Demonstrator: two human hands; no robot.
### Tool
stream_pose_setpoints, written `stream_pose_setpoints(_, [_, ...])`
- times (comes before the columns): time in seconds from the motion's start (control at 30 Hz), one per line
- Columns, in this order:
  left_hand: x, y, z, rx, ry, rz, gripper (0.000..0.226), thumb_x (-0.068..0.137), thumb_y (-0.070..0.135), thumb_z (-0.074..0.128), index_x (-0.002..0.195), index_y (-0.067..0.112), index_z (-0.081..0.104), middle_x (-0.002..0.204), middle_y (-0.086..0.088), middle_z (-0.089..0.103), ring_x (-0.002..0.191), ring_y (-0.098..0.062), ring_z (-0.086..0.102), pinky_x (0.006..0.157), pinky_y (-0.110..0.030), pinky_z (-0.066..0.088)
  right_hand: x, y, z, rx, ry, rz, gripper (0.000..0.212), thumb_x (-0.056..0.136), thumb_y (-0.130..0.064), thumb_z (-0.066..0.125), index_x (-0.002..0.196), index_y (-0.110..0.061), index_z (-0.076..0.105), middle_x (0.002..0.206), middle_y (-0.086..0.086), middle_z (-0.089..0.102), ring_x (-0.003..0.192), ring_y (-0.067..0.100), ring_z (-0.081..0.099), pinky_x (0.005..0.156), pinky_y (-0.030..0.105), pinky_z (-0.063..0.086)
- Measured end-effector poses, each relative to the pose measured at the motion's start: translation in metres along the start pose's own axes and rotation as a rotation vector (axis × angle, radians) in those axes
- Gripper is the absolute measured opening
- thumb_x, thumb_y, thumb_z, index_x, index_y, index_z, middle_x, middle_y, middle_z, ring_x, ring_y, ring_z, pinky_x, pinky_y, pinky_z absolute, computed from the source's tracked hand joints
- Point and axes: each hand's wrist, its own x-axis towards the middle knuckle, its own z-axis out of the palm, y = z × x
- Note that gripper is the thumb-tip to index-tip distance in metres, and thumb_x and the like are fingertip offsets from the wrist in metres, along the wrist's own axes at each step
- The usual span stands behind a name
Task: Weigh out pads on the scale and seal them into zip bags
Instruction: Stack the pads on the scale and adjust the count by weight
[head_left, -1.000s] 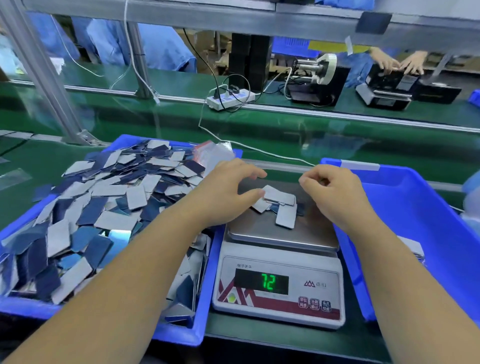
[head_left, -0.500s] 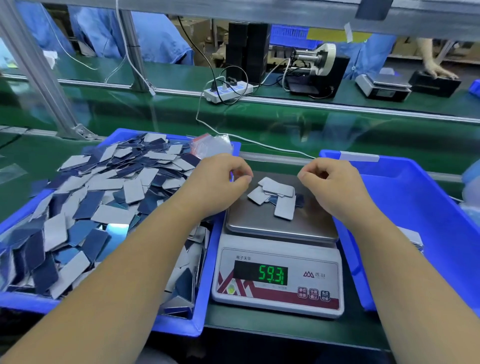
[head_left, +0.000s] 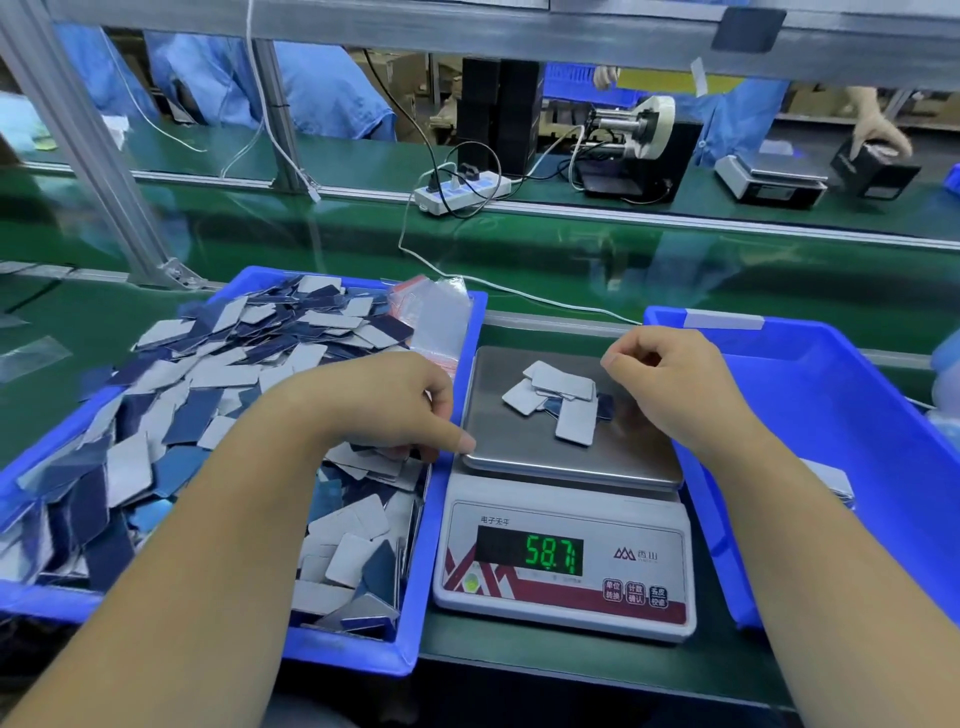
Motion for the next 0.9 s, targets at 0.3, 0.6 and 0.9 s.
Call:
stream_pose_setpoints(0.3, [0.011, 0.024, -0.008, 0.117, 0.222, 0.078, 0.019, 0.082, 0.047, 0.073, 0.076, 0.031, 0.065, 0.063, 0.018, 0.061, 0.052, 0.003, 0.053, 0.055, -0.023, 0.038, 0.000, -0.002, 0.002, -0.107, -0.060, -0.015, 0.012, 0.087, -0.025, 0.066, 0.076, -0.029, 0.070, 0.064, -0.018, 0.065, 0.065, -0.006, 0.055, 0.054, 0.015, 0.037])
stream_pose_setpoints(0.6, [0.044, 0.061, -0.006, 0.195, 0.241, 0.242, 0.038, 0.096, 0.031, 0.062, 0.133, 0.034, 0.059, 0.124, 0.011, 0.063, 0.090, -0.003, 0.056, 0.071, -0.013, 0.037, 0.003, 0.001, 0.001, -0.177, -0.099, -0.063, 0.007, 0.086, -0.032, 0.073, 0.091, -0.035, 0.068, 0.091, -0.015, 0.064, 0.080, -0.020, 0.049, 0.064, 0.002, 0.038])
stream_pose_setpoints(0.9, [0.054, 0.061, 0.016, 0.262, 0.224, 0.309, 0.027, 0.095, 0.039, 0.065, 0.118, 0.026, 0.070, 0.112, 0.004, 0.066, 0.097, -0.017, 0.056, 0.083, -0.028, 0.045, 0.003, 0.004, 0.005, -0.181, -0.166, -0.099, 0.017, 0.083, -0.042, 0.074, 0.098, -0.034, 0.072, 0.093, -0.014, 0.062, 0.088, -0.002, 0.056, 0.074, 0.020, 0.041])
